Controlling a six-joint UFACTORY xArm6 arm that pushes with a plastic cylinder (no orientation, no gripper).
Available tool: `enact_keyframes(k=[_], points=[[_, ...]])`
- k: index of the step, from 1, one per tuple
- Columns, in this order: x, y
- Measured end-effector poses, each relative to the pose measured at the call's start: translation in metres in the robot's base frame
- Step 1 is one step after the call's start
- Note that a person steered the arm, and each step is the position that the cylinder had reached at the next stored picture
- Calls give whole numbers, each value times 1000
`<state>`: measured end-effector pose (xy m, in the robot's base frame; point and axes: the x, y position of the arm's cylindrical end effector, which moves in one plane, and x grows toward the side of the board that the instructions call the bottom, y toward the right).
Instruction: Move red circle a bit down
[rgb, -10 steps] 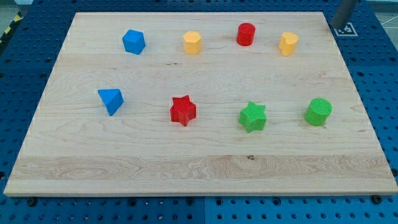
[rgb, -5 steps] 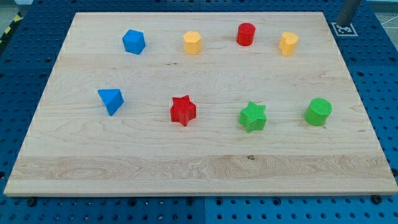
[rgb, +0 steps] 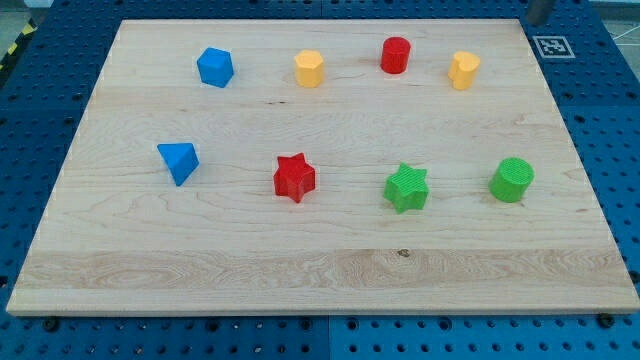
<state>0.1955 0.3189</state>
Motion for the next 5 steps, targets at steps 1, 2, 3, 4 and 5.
enact_keyframes(k=[1,2,3,4,5], points=[[21,1],[22,1],[22,7],[22,26],[21,25]])
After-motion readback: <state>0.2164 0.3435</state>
